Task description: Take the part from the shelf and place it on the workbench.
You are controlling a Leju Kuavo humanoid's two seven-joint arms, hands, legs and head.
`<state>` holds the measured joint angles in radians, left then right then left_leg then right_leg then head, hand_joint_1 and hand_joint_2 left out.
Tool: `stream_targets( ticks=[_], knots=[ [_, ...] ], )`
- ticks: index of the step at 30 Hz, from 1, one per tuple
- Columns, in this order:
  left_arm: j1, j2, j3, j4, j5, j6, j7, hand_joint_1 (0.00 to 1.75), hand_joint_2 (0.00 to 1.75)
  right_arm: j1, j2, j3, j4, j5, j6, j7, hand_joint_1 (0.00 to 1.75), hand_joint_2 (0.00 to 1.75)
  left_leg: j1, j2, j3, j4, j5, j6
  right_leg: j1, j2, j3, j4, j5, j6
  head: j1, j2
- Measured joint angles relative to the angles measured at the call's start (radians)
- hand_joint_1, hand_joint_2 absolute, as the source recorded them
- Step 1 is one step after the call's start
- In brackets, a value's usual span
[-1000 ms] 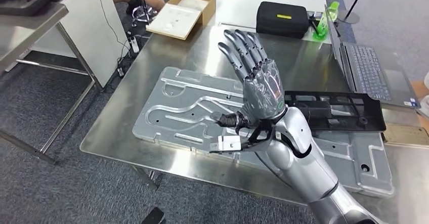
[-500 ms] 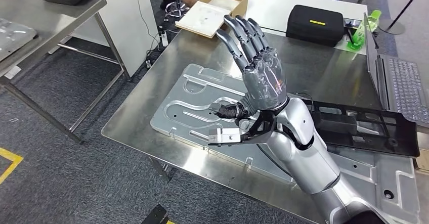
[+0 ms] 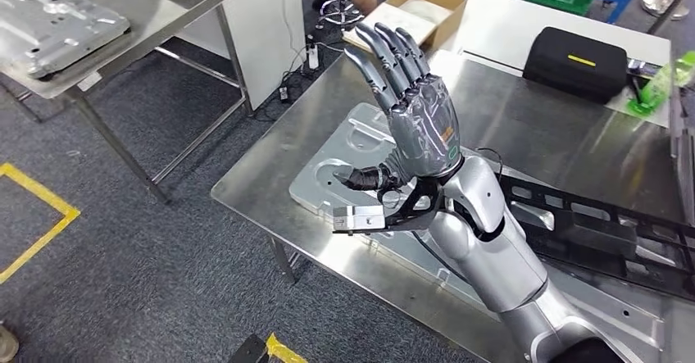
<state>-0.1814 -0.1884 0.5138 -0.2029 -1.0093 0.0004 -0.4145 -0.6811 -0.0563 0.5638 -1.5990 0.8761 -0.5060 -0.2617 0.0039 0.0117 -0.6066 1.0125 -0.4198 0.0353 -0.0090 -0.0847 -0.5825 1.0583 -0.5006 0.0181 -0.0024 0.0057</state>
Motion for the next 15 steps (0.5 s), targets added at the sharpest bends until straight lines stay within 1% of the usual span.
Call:
stream_targets(
  ticks=[1,2,3,4,5,6,7,8,9,10,11,12,13,14,15],
  knots=[
    [0.0,0.0,0.0,0.0,0.0,0.0,0.0,0.0,0.0,0.0,-0.001,0.0,-0.001,0.0,-0.001,0.0,0.0,0.0,0.002,-0.009,0.002,-0.003,0.003,0.005,-0.003,0.028,-0.019,0.044,-0.027,0.004,0.0,0.0],
    [-0.001,0.0,0.0,0.0,0.001,-0.001,0.0,0.0,0.0,0.001,-0.003,0.0,-0.002,0.001,-0.001,0.0,0.0,0.0,0.002,-0.018,0.001,-0.004,0.004,0.008,-0.004,0.055,-0.046,0.104,-0.058,0.007,0.0,0.0],
    [-0.002,0.0,0.001,0.0,0.001,-0.001,0.0,0.0,0.0,0.003,-0.005,0.0,-0.002,0.001,-0.002,0.001,0.0,0.0,0.002,-0.028,0.0,-0.003,0.005,0.011,-0.005,0.07,-0.079,0.17,-0.086,0.009,0.0,0.0],
    [-0.001,-0.001,0.001,0.0,0.001,-0.001,0.0,0.0,0.0,0.005,-0.007,0.0,-0.002,0.002,-0.002,0.001,0.0,0.0,0.002,-0.04,-0.001,-0.002,0.005,0.011,-0.005,0.077,-0.106,0.221,-0.1,0.01,0.0,0.0],
    [0.0,-0.001,0.002,0.0,0.001,-0.001,0.0,0.0,0.0,0.007,-0.009,0.0,-0.002,0.002,-0.002,0.001,0.0,0.0,0.001,-0.053,-0.002,0.0,0.005,0.012,-0.005,0.08,-0.12,0.242,-0.095,0.01,0.0,0.0],
    [0.002,-0.001,0.002,0.0,0.001,-0.001,0.0,0.0,0.0,0.008,-0.011,0.0,-0.002,0.003,-0.002,0.002,0.0,0.0,0.001,-0.067,-0.002,0.002,0.005,0.012,-0.005,0.082,-0.117,0.227,-0.073,0.008,0.0,0.0],
    [0.003,-0.001,0.003,0.0,0.001,-0.001,0.0,0.0,0.0,0.008,-0.013,0.0,-0.002,0.003,-0.002,0.002,0.0,0.0,0.001,-0.08,-0.002,0.004,0.004,0.011,-0.005,0.089,-0.097,0.177,-0.035,0.006,0.0,0.0],
    [0.003,-0.001,0.003,0.0,0.002,-0.001,-0.001,0.0,0.0,0.006,-0.014,0.001,-0.002,0.003,-0.002,0.002,0.0,0.0,0.002,-0.092,-0.003,0.006,0.004,0.01,-0.005,0.108,-0.069,0.111,0.002,0.001,0.0,0.0],
    [0.002,-0.002,0.003,0.0,0.002,-0.001,-0.001,0.0,0.0,0.005,-0.015,0.001,-0.002,0.004,-0.003,0.003,0.0,0.0,0.001,-0.103,-0.006,0.009,0.003,0.007,-0.006,0.131,-0.043,0.047,0.027,-0.003,0.0,0.0],
    [0.0,-0.003,0.004,0.0,0.002,-0.002,-0.002,0.0,0.0,0.003,-0.015,0.001,-0.003,0.005,-0.003,0.003,0.0,0.0,0.001,-0.114,-0.01,0.01,0.004,0.002,-0.006,0.15,-0.024,0.003,0.041,-0.007,0.0,0.0],
    [0.0,-0.003,0.004,0.0,0.002,-0.002,-0.003,0.0,0.0,0.003,-0.015,0.001,-0.003,0.005,-0.003,0.003,0.0,0.0,0.003,-0.125,-0.014,0.011,0.006,-0.004,-0.005,0.161,-0.015,-0.02,0.042,-0.009,0.0,0.0],
    [0.001,-0.003,0.004,0.0,0.002,-0.002,-0.004,0.0,0.0,0.002,-0.016,0.002,-0.004,0.006,-0.004,0.003,0.0,0.0,0.004,-0.136,-0.018,0.01,0.008,-0.011,-0.004,0.157,-0.012,-0.027,0.04,-0.012,0.0,0.0],
    [0.002,-0.003,0.005,0.0,0.002,-0.002,-0.005,0.0,0.0,0.002,-0.016,0.002,-0.004,0.006,-0.004,0.003,0.0,0.0,0.006,-0.146,-0.021,0.008,0.01,-0.018,-0.005,0.146,-0.01,-0.029,0.042,-0.015,0.0,0.0],
    [0.004,-0.002,0.006,0.0,0.003,-0.002,-0.005,0.0,0.0,0.001,-0.016,0.002,-0.004,0.006,-0.005,0.003,0.0,0.0,0.004,-0.139,-0.024,0.013,0.008,-0.024,-0.008,0.134,-0.006,-0.035,0.045,-0.02,0.0,0.0],
    [0.006,-0.002,0.006,0.0,0.003,-0.001,-0.005,0.0,0.0,0.0,-0.015,0.002,-0.005,0.006,-0.006,0.003,0.0,0.0,0.003,-0.12,-0.032,0.029,-0.004,-0.029,-0.01,0.121,-0.002,-0.042,0.048,-0.025,-0.002,0.0]
  ],
)
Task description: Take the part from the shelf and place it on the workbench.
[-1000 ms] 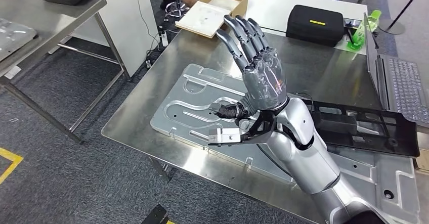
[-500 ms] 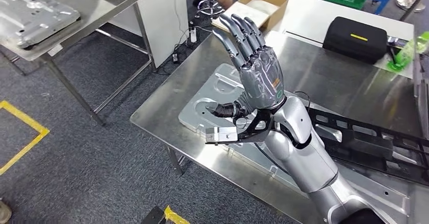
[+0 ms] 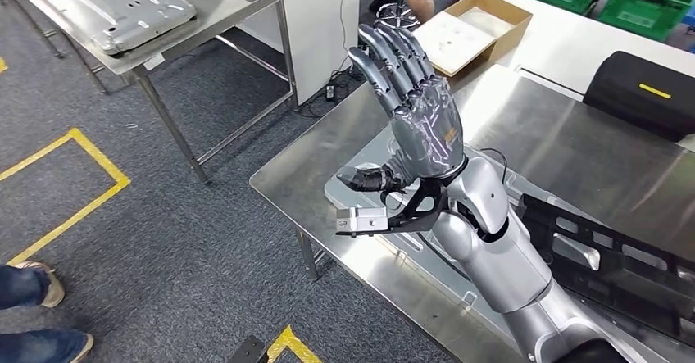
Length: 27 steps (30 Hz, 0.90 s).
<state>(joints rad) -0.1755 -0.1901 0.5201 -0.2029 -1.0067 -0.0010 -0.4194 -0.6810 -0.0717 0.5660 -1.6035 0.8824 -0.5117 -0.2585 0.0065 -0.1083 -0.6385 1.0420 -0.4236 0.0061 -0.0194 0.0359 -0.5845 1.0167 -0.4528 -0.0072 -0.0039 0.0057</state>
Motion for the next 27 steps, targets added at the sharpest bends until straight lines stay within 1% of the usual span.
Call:
stream_targets(
  ticks=[1,2,3,4,5,6,7,8,9,10,11,12,13,14,15,16,17,18,19,20,21,22,23,24,25,26,27],
  knots=[
    [0.0,0.001,0.0,0.0,0.0,0.0,0.0,0.0,0.0,-0.001,0.0,0.0,0.0,0.0,-0.001,0.0,0.0,0.0,-0.001,0.029,-0.017,0.037,-0.022,-0.004,-0.002,-0.014,0.004,-0.005,0.002,-0.005,-0.002,0.0],
    [-0.001,0.0,0.001,0.0,0.0,0.0,0.0,0.0,0.0,-0.001,0.0,0.0,0.0,0.0,-0.002,0.0,0.0,0.0,0.0,0.062,-0.042,0.092,-0.052,-0.008,0.0,-0.028,0.006,-0.007,0.002,-0.008,-0.003,0.0],
    [-0.002,0.0,0.001,0.0,0.0,0.0,0.0,0.0,0.0,0.0,0.0,0.0,0.0,0.0,-0.003,0.001,0.0,0.0,0.003,0.082,-0.073,0.157,-0.083,-0.012,0.002,-0.043,0.006,-0.006,0.0,-0.011,-0.004,0.0],
    [-0.002,0.0,0.001,0.0,0.0,0.001,0.0,0.0,0.0,0.001,-0.001,0.001,0.0,0.001,-0.004,0.001,0.0,0.0,0.006,0.093,-0.101,0.214,-0.104,-0.015,0.003,-0.058,0.005,-0.004,-0.002,-0.012,-0.004,0.0],
    [-0.002,0.001,0.002,0.0,0.0,0.001,0.0,0.0,0.0,0.002,-0.001,0.001,0.0,0.001,-0.004,0.002,0.0,0.0,0.008,0.098,-0.115,0.244,-0.108,-0.018,0.004,-0.072,0.005,-0.002,-0.004,-0.013,-0.004,0.0],
    [0.0,0.001,0.002,0.0,0.0,0.001,0.0,0.0,0.0,0.002,-0.001,0.001,0.0,0.002,-0.004,0.002,0.0,0.0,0.011,0.102,-0.11,0.237,-0.093,-0.02,0.004,-0.086,0.005,0.001,-0.007,-0.011,-0.004,0.0],
    [0.001,0.001,0.002,0.0,0.0,0.001,0.0,0.0,0.0,0.001,-0.001,0.001,0.0,0.002,-0.004,0.002,0.0,0.0,0.012,0.108,-0.086,0.191,-0.064,-0.021,0.003,-0.098,0.006,0.005,-0.011,-0.009,-0.004,0.0],
    [0.001,0.001,0.002,0.0,0.0,0.001,0.0,0.0,0.0,0.0,-0.001,0.001,0.0,0.003,-0.004,0.003,0.0,0.0,0.013,0.122,-0.051,0.122,-0.034,-0.022,0.003,-0.11,0.007,0.009,-0.016,-0.005,-0.004,0.0],
    [-0.001,0.001,0.002,0.0,0.0,0.001,0.0,0.0,0.0,-0.002,0.0,0.001,0.0,0.003,-0.004,0.003,0.0,0.0,0.011,0.138,-0.019,0.062,-0.014,-0.019,0.005,-0.12,0.007,0.013,-0.02,-0.001,-0.004,0.0],
    [-0.002,0.001,0.002,0.0,0.0,0.001,0.0,0.0,0.0,-0.005,0.0,0.001,0.0,0.004,-0.004,0.003,0.0,0.0,0.008,0.15,0.003,0.019,-0.004,-0.013,0.008,-0.129,0.008,0.016,-0.024,0.004,-0.004,0.0],
    [-0.004,0.001,0.003,0.0,0.0,0.001,0.0,0.0,0.0,-0.007,0.0,0.001,-0.001,0.004,-0.004,0.003,0.0,0.0,0.005,0.156,0.011,-0.001,-0.003,-0.007,0.011,-0.137,0.008,0.018,-0.026,0.009,-0.004,0.0],
    [-0.004,0.001,0.003,0.0,0.0,0.001,0.0,0.0,0.0,-0.009,0.0,0.002,-0.001,0.004,-0.004,0.003,0.0,0.0,0.001,0.15,0.011,-0.002,-0.005,0.0,0.014,-0.144,0.009,0.017,-0.027,0.014,-0.004,0.0],
    [-0.004,0.002,0.003,0.0,0.0,0.001,0.0,0.0,0.0,-0.011,0.0,0.002,-0.001,0.005,-0.004,0.003,0.0,0.0,0.002,0.138,0.009,-0.004,-0.003,0.008,0.014,-0.152,0.012,0.016,-0.028,0.019,-0.004,0.0],
    [-0.003,0.002,0.003,0.0,0.0,0.001,-0.001,0.0,0.0,-0.013,0.0,0.002,-0.001,0.005,-0.004,0.003,0.0,0.0,0.004,0.129,0.01,-0.007,-0.001,0.014,0.012,-0.147,0.014,0.018,-0.032,0.025,-0.004,0.0],
    [-0.003,0.002,0.004,0.0,0.0,0.001,-0.001,0.0,0.0,-0.015,0.001,0.002,-0.001,0.006,-0.004,0.003,0.0,0.0,0.005,0.12,0.012,-0.011,0.001,0.02,0.009,-0.128,0.01,0.031,-0.044,0.03,-0.004,0.0],
    [-0.004,0.002,0.004,0.0,0.0,0.001,-0.001,0.0,0.0,-0.016,0.001,0.002,-0.001,0.006,-0.004,0.003,0.0,0.0,0.008,0.111,0.013,-0.014,0.004,0.026,0.005,-0.101,-0.003,0.063,-0.067,0.034,-0.003,0.0],
    [-0.005,0.002,0.004,0.0,0.0,0.001,-0.001,0.0,0.0,-0.017,0.001,0.002,-0.001,0.007,-0.004,0.003,0.0,0.0,0.009,0.103,0.014,-0.016,0.006,0.031,0.003,-0.071,-0.027,0.115,-0.097,0.037,-0.003,0.0],
    [-0.007,0.002,0.004,0.0,0.0,0.0,-0.001,0.0,0.0,-0.017,0.0,0.002,0.0,0.007,-0.004,0.003,0.0,0.0,0.008,0.094,0.013,-0.016,0.007,0.034,0.003,-0.051,-0.06,0.181,-0.129,0.037,-0.003,0.0],
    [-0.008,0.002,0.004,0.0,0.0,0.0,-0.001,0.0,0.0,-0.017,0.0,0.003,0.0,0.007,-0.004,0.004,0.0,0.0,0.007,0.084,0.013,-0.016,0.008,0.036,0.003,-0.043,-0.092,0.243,-0.151,0.038,-0.003,0.0],
    [-0.008,0.002,0.004,0.0,0.0,0.0,-0.001,0.0,0.0,-0.016,0.0,0.003,0.001,0.007,-0.004,0.004,0.0,0.0,0.007,0.072,0.013,-0.016,0.008,0.037,0.003,-0.04,-0.114,0.281,-0.156,0.037,-0.003,0.0],
    [-0.007,0.002,0.004,0.0,0.0,-0.001,-0.001,0.0,0.0,-0.016,0.0,0.003,0.001,0.007,-0.003,0.004,0.0,0.0,0.006,0.059,0.013,-0.015,0.008,0.038,0.003,-0.038,-0.121,0.287,-0.144,0.036,-0.003,0.0],
    [-0.007,0.002,0.004,0.0,0.0,-0.001,-0.001,0.0,0.0,-0.016,0.0,0.003,0.002,0.007,-0.003,0.004,0.0,0.0,0.006,0.045,0.014,-0.015,0.008,0.037,0.003,-0.034,-0.109,0.255,-0.113,0.033,-0.003,0.0],
    [-0.007,0.002,0.005,0.0,0.0,-0.002,-0.001,0.0,0.0,-0.017,-0.001,0.003,0.002,0.008,-0.003,0.005,0.0,0.0,0.006,0.032,0.016,-0.015,0.008,0.037,0.003,-0.022,-0.083,0.193,-0.072,0.029,-0.003,0.0],
    [-0.007,0.001,0.005,0.0,-0.001,-0.002,-0.001,0.0,0.0,-0.018,-0.001,0.003,0.002,0.009,-0.003,0.005,0.0,0.0,0.005,0.02,0.016,-0.014,0.009,0.035,0.002,0.001,-0.053,0.126,-0.041,0.023,-0.003,0.0],
    [-0.008,0.0,0.005,0.0,-0.001,-0.003,-0.001,0.0,0.0,-0.02,-0.001,0.003,0.002,0.01,-0.002,0.006,0.0,0.0,0.005,0.008,0.014,-0.013,0.009,0.031,0.001,0.022,-0.029,0.069,-0.019,0.019,-0.004,0.0],
    [-0.01,-0.001,0.005,0.0,-0.001,-0.004,-0.001,0.0,0.0,-0.022,-0.001,0.003,0.002,0.011,-0.002,0.006,0.0,0.0,0.006,-0.003,0.011,-0.013,0.011,0.026,0.002,0.037,-0.015,0.034,-0.01,0.017,-0.004,0.0],
    [-0.011,-0.002,0.005,0.0,-0.001,-0.004,0.0,0.0,0.0,-0.023,-0.001,0.004,0.002,0.013,-0.001,0.006,0.0,0.0,0.008,-0.014,0.007,-0.014,0.013,0.018,0.003,0.041,-0.01,0.021,-0.012,0.015,-0.004,0.0]
  ],
)
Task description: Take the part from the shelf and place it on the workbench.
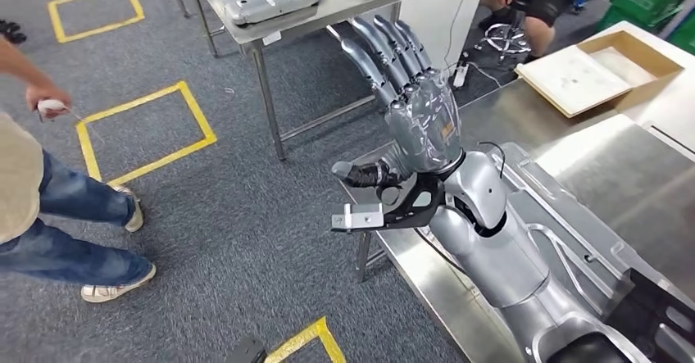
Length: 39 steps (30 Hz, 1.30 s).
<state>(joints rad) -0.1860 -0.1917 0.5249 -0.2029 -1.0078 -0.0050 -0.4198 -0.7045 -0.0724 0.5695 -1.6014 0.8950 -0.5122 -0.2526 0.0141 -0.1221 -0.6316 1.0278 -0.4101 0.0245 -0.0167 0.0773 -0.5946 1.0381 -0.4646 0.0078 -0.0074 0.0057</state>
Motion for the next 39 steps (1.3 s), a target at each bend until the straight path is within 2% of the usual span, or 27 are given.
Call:
stream_targets(
  ticks=[2,3,4,6,8,9,10,11,13,15,17,18,20,22,23,24,25,26,28,29,30,32,33,35,37,38,39],
  knots=[
    [0.001,0.001,0.0,0.0,0.0,0.0,0.001,0.0,0.0,-0.005,0.001,0.0,0.0,0.002,0.002,0.0,0.0,0.0,0.004,-0.014,-0.005,-0.003,0.003,-0.014,0.0,-0.022,0.004,-0.009,0.004,-0.006,0.0,0.0],
    [0.003,0.001,0.0,0.0,0.0,0.0,0.001,0.0,0.0,-0.007,0.003,0.0,0.0,0.002,0.004,0.0,0.0,0.0,0.002,-0.001,-0.008,0.004,-0.001,-0.02,-0.002,-0.034,0.009,-0.016,0.006,-0.011,0.0,0.0],
    [0.003,0.002,0.0,0.0,0.0,0.0,0.001,0.0,0.0,-0.01,0.005,0.001,0.0,0.003,0.006,0.0,0.0,0.0,0.0,0.024,-0.02,0.027,-0.017,-0.024,-0.005,-0.047,0.014,-0.023,0.009,-0.016,-0.001,0.0],
    [0.0,0.003,0.0,0.0,-0.001,0.0,0.001,0.0,0.0,-0.013,0.008,0.001,0.0,0.004,0.008,0.0,0.0,0.0,-0.002,0.085,-0.069,0.13,-0.074,-0.031,-0.004,-0.075,0.019,-0.029,0.01,-0.023,-0.003,0.0],
    [-0.002,0.003,0.0,0.0,-0.001,0.0,0.001,0.0,0.0,-0.013,0.008,0.001,0.001,0.004,0.009,0.0,0.0,0.0,0.001,0.11,-0.125,0.246,-0.119,-0.037,-0.001,-0.105,0.019,-0.028,0.007,-0.026,-0.003,0.0],
    [-0.001,0.003,0.0,0.0,-0.001,0.0,0.001,0.0,0.0,-0.013,0.008,0.001,0.001,0.005,0.01,0.0,0.0,0.0,0.002,0.114,-0.133,0.264,-0.118,-0.04,0.0,-0.119,0.019,-0.027,0.005,-0.026,-0.003,0.0],
    [0.0,0.003,0.0,0.0,-0.001,0.0,0.001,0.0,0.0,-0.013,0.008,0.001,0.001,0.005,0.01,0.0,0.0,0.0,0.003,0.118,-0.121,0.243,-0.098,-0.04,0.0,-0.132,0.02,-0.026,0.003,-0.024,-0.003,0.0],
    [0.001,0.004,0.0,0.0,-0.001,0.0,0.001,0.0,0.0,-0.013,0.008,0.002,0.001,0.005,0.01,0.0,0.0,0.0,0.003,0.127,-0.091,0.187,-0.066,-0.04,-0.001,-0.144,0.022,-0.024,0.0,-0.022,-0.003,0.0],
    [-0.001,0.004,0.0,0.0,-0.001,0.0,0.001,0.0,0.0,-0.015,0.008,0.002,0.0,0.004,0.01,0.0,0.0,0.0,-0.003,0.165,-0.023,0.06,-0.02,-0.032,0.003,-0.165,0.024,-0.017,-0.009,-0.013,-0.003,0.0],
    [-0.002,0.004,0.0,0.0,-0.001,0.0,0.001,0.0,0.0,-0.017,0.008,0.002,0.0,0.004,0.01,0.0,0.0,0.0,-0.01,0.185,0.003,0.005,-0.013,-0.019,0.011,-0.183,0.025,-0.013,-0.015,-0.004,-0.002,0.0],
    [0.001,0.005,0.0,0.0,-0.001,0.0,0.001,0.0,0.0,-0.018,0.008,0.003,0.0,0.004,0.01,0.001,0.0,0.0,-0.011,0.165,0.002,0.002,-0.011,-0.005,0.014,-0.201,0.029,-0.014,-0.019,0.004,-0.002,0.0],
    [0.003,0.005,0.0,0.0,-0.001,0.001,0.0,0.0,0.0,-0.018,0.008,0.003,-0.001,0.004,0.01,0.001,0.0,0.0,-0.01,0.154,0.003,-0.001,-0.009,0.001,0.012,-0.194,0.031,-0.01,-0.026,0.009,-0.002,0.0],
    [0.004,0.004,0.001,0.0,0.0,0.001,0.0,0.0,0.0,-0.018,0.008,0.003,-0.002,0.004,0.009,0.001,0.0,0.0,-0.005,0.135,0.007,-0.008,-0.005,0.013,0.005,-0.146,0.007,0.051,-0.068,0.018,-0.001,0.0],
    [0.001,0.004,0.001,0.0,0.0,0.001,0.0,0.0,0.0,-0.015,0.008,0.003,-0.003,0.004,0.008,0.002,0.0,0.0,-0.004,0.114,0.006,-0.009,-0.004,0.02,0.003,-0.095,-0.055,0.182,-0.13,0.02,-0.001,0.0],
    [0.0,0.004,0.001,0.0,0.0,0.001,0.0,0.0,0.0,-0.013,0.007,0.003,-0.003,0.004,0.008,0.002,0.0,0.0,-0.005,0.102,0.007,-0.009,-0.004,0.021,0.003,-0.085,-0.087,0.24,-0.149,0.02,-0.001,0.0],
    [0.001,0.004,0.001,0.0,0.0,0.001,0.0,0.0,0.0,-0.01,0.007,0.003,-0.002,0.004,0.008,0.002,0.0,0.0,-0.005,0.088,0.007,-0.008,-0.004,0.022,0.003,-0.081,-0.105,0.269,-0.147,0.02,-0.001,0.0],
    [0.003,0.004,0.001,0.0,0.0,0.001,0.0,0.0,0.0,-0.009,0.006,0.003,-0.002,0.004,0.008,0.002,0.0,0.0,-0.006,0.074,0.008,-0.007,-0.004,0.021,0.003,-0.078,-0.107,0.259,-0.126,0.018,-0.001,0.0],
    [0.004,0.004,0.001,0.0,0.0,0.001,0.0,0.0,0.0,-0.008,0.006,0.003,-0.002,0.004,0.008,0.002,0.0,0.0,-0.006,0.061,0.009,-0.006,-0.004,0.021,0.003,-0.071,-0.089,0.211,-0.087,0.014,-0.001,0.0],
    [0.004,0.003,0.001,0.0,0.0,0.001,0.0,0.0,0.0,-0.01,0.005,0.003,-0.003,0.004,0.007,0.002,0.0,0.0,-0.007,0.036,0.009,-0.003,-0.004,0.018,0.002,-0.033,-0.033,0.073,-0.015,0.004,-0.001,0.0],
    [0.003,0.002,0.001,0.0,0.0,0.001,0.0,0.0,0.0,-0.011,0.005,0.003,-0.003,0.004,0.007,0.003,0.0,0.0,-0.006,0.025,0.006,-0.002,-0.004,0.014,0.002,-0.015,-0.013,0.024,0.002,0.0,-0.001,0.0],
    [0.003,0.001,0.001,0.0,0.0,0.001,-0.001,0.0,0.0,-0.012,0.005,0.003,-0.003,0.004,0.006,0.003,0.0,0.0,-0.004,0.016,0.003,-0.002,-0.003,0.008,0.003,-0.004,-0.003,-0.001,0.006,-0.002,-0.001,0.0],
    [0.005,0.001,0.002,0.0,0.001,0.002,-0.001,0.0,0.0,-0.014,0.005,0.003,-0.004,0.004,0.006,0.003,0.0,0.0,0.0,-0.005,-0.002,-0.007,0.002,-0.007,0.006,-0.015,0.001,-0.01,0.005,-0.006,-0.001,0.0],
    [0.006,0.002,0.002,0.0,0.001,0.003,-0.002,0.0,0.0,-0.016,0.006,0.003,-0.004,0.004,0.005,0.003,0.0,0.0,0.001,-0.006,-0.003,-0.007,0.001,-0.013,0.004,-0.026,0.006,-0.016,0.007,-0.01,-0.001,0.0],
    [0.007,0.003,0.002,0.0,0.001,0.003,-0.002,0.0,0.0,-0.019,0.007,0.003,-0.005,0.004,0.005,0.003,0.0,0.0,-0.004,0.031,-0.019,0.03,-0.024,-0.022,-0.002,-0.051,0.016,-0.031,0.013,-0.02,-0.003,0.0],
    [0.005,0.003,0.002,0.0,0.001,0.003,-0.002,0.0,0.0,-0.018,0.008,0.003,-0.005,0.004,0.005,0.003,0.0,0.0,-0.003,0.089,-0.072,0.143,-0.083,-0.028,-0.001,-0.078,0.021,-0.035,0.013,-0.026,-0.005,0.0],
    [0.004,0.003,0.002,0.0,0.001,0.003,-0.002,0.0,0.0,-0.018,0.008,0.003,-0.005,0.004,0.004,0.003,0.0,0.0,-0.002,0.104,-0.104,0.207,-0.109,-0.031,0.001,-0.092,0.021,-0.034,0.012,-0.027,-0.005,0.0],
    [0.005,0.003,0.002,0.0,0.001,0.003,-0.002,0.0,0.0,-0.016,0.008,0.003,-0.005,0.004,0.004,0.003,0.0,0.0,-0.001,0.112,-0.125,0.249,-0.121,-0.033,0.002,-0.105,0.02,-0.032,0.01,-0.027,-0.005,0.0]
  ],
)
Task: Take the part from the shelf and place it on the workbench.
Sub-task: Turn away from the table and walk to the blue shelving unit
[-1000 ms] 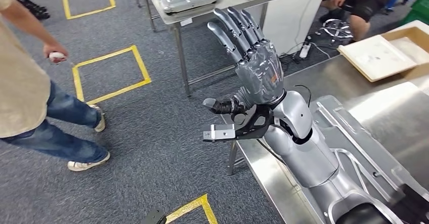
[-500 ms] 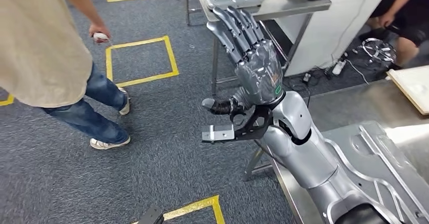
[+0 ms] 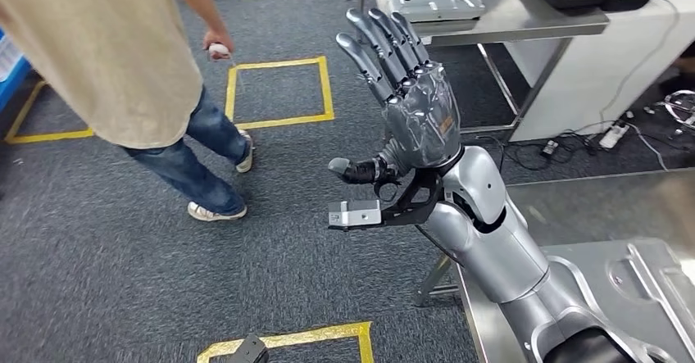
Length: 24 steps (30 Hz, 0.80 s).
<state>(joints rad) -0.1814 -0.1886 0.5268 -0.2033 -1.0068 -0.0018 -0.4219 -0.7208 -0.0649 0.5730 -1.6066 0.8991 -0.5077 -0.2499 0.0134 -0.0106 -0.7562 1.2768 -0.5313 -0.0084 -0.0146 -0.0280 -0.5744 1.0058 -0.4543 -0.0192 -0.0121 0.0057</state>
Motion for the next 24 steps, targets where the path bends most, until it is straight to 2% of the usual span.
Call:
stream_targets(
  ticks=[1,2,3,5,6,7,9,11,13,14,15,16,17,18,20,21,22,24],
  knots=[
    [0.001,0.0,0.0,0.0,0.0,0.0,0.0,0.0,0.0,0.001,0.0,0.0,0.0,0.0,0.0,0.0,0.0,0.0,0.0,0.004,-0.004,0.008,0.006,-0.001,0.001,-0.013,0.0,0.001,-0.002,0.0,0.0,0.0],
    [0.003,0.001,0.0,0.0,0.0,0.0,0.0,0.0,0.0,0.001,0.0,0.0,0.0,0.0,0.0,0.0,0.0,0.0,0.0,0.007,0.013,-0.023,0.029,0.0,0.001,-0.025,0.001,0.004,-0.005,0.002,0.0,0.0],
    [0.003,0.001,0.0,0.0,0.0,0.0,0.0,0.0,0.0,0.0,0.0,0.0,0.0,0.0,0.0,0.0,0.0,0.0,0.0,0.017,0.048,-0.087,0.064,0.002,0.001,-0.036,0.002,0.006,-0.009,0.004,0.0,0.0],
    [0.001,0.001,0.0,0.0,0.0,0.001,0.0,0.0,0.0,-0.003,0.0,0.0,0.0,0.0,0.0,0.0,0.0,0.0,-0.009,0.048,0.114,-0.211,0.105,0.012,0.005,-0.056,0.004,0.013,-0.017,0.012,0.0,0.0],
    [0.0,0.001,0.0,0.0,0.0,0.001,0.0,0.0,0.0,-0.004,0.0,0.0,0.0,0.0,0.0,0.0,0.0,0.0,-0.013,0.057,0.131,-0.244,0.111,0.018,0.008,-0.064,0.005,0.015,-0.02,0.016,0.0,0.0],
    [0.001,0.001,0.0,0.0,0.001,0.002,0.0,0.0,0.0,-0.005,0.0,0.001,0.0,0.001,0.0,0.0,0.0,0.0,-0.016,0.056,0.134,-0.252,0.107,0.023,0.011,-0.072,0.006,0.015,-0.022,0.02,0.0,0.0],
    [0.004,0.002,0.0,0.0,0.001,0.003,0.0,0.0,0.0,-0.006,0.0,0.002,-0.001,0.001,0.0,0.0,0.0,0.0,-0.015,0.034,0.133,-0.257,0.111,0.034,0.01,-0.082,0.01,0.015,-0.026,0.029,0.0,0.0],
    [0.004,0.001,0.0,0.0,0.001,0.003,0.0,0.0,0.0,-0.007,0.0,0.002,-0.001,0.001,0.0,0.001,0.0,0.0,-0.01,0.016,0.137,-0.264,0.116,0.045,0.005,-0.046,-0.001,0.046,-0.053,0.039,0.0,0.0],
    [0.002,0.001,0.0,0.0,0.001,0.003,0.0,0.0,0.0,-0.006,0.0,0.003,-0.001,0.001,0.0,0.002,0.0,0.0,-0.009,-0.001,0.138,-0.267,0.119,0.053,0.001,0.007,-0.05,0.154,-0.114,0.044,0.001,0.0],
    [0.001,0.0,0.0,0.0,0.001,0.002,0.0,0.0,0.0,-0.005,0.0,0.003,0.0,0.001,0.001,0.002,0.0,0.0,-0.009,-0.011,0.137,-0.266,0.119,0.055,0.001,0.019,-0.084,0.222,-0.143,0.044,0.001,0.0],
    [0.001,0.0,0.0,0.0,0.001,0.001,0.0,0.0,0.0,-0.003,-0.001,0.003,0.0,0.001,0.001,0.003,0.0,0.0,-0.01,-0.022,0.137,-0.266,0.119,0.055,0.001,0.024,-0.112,0.275,-0.158,0.044,0.001,0.0],
    [0.002,0.0,0.0,0.0,0.001,0.001,0.0,0.0,0.0,-0.002,-0.002,0.004,0.001,0.001,0.002,0.004,0.0,0.0,-0.01,-0.034,0.137,-0.264,0.118,0.055,0.002,0.026,-0.127,0.296,-0.153,0.043,0.001,0.0],
    [0.003,0.0,0.0,0.0,0.001,0.0,0.0,0.0,0.0,-0.001,-0.002,0.004,0.002,0.002,0.003,0.004,0.0,0.0,-0.011,-0.047,0.137,-0.262,0.118,0.055,0.002,0.028,-0.123,0.278,-0.128,0.04,0.001,0.0],
    [0.003,0.0,0.0,0.0,0.001,0.0,0.0,0.0,0.0,-0.001,-0.003,0.004,0.002,0.002,0.004,0.005,0.0,0.0,-0.011,-0.06,0.138,-0.261,0.118,0.054,0.002,0.036,-0.101,0.224,-0.088,0.036,0.001,0.0],
    [0.001,-0.002,0.0,0.0,0.001,-0.001,-0.001,0.0,0.0,-0.003,-0.003,0.004,0.002,0.002,0.004,0.005,0.0,0.0,-0.01,-0.085,0.136,-0.257,0.117,0.051,0.0,0.082,-0.045,0.089,-0.022,0.026,0.001,0.0],
    [0.0,-0.003,0.0,0.0,0.001,-0.001,-0.001,0.0,0.0,-0.004,-0.003,0.004,0.002,0.002,0.004,0.005,0.0,0.0,-0.009,-0.095,0.133,-0.256,0.118,0.047,0.0,0.101,-0.028,0.046,-0.008,0.022,0.001,0.0],
    [0.0,-0.004,0.0,0.0,0.001,-0.001,-0.001,0.0,0.0,-0.005,-0.003,0.004,0.002,0.003,0.005,0.005,0.0,0.0,-0.007,-0.106,0.128,-0.256,0.12,0.041,0.001,0.112,-0.021,0.027,-0.007,0.02,0.001,0.0],
    [0.002,-0.004,0.001,0.0,0.001,-0.002,-0.001,0.0,0.0,-0.006,-0.003,0.004,0.002,0.003,0.005,0.005,0.0,0.0,-0.004,-0.127,0.123,-0.26,0.124,0.027,0.001,0.093,-0.015,0.018,-0.005,0.017,0.001,0.0]
  ],
)
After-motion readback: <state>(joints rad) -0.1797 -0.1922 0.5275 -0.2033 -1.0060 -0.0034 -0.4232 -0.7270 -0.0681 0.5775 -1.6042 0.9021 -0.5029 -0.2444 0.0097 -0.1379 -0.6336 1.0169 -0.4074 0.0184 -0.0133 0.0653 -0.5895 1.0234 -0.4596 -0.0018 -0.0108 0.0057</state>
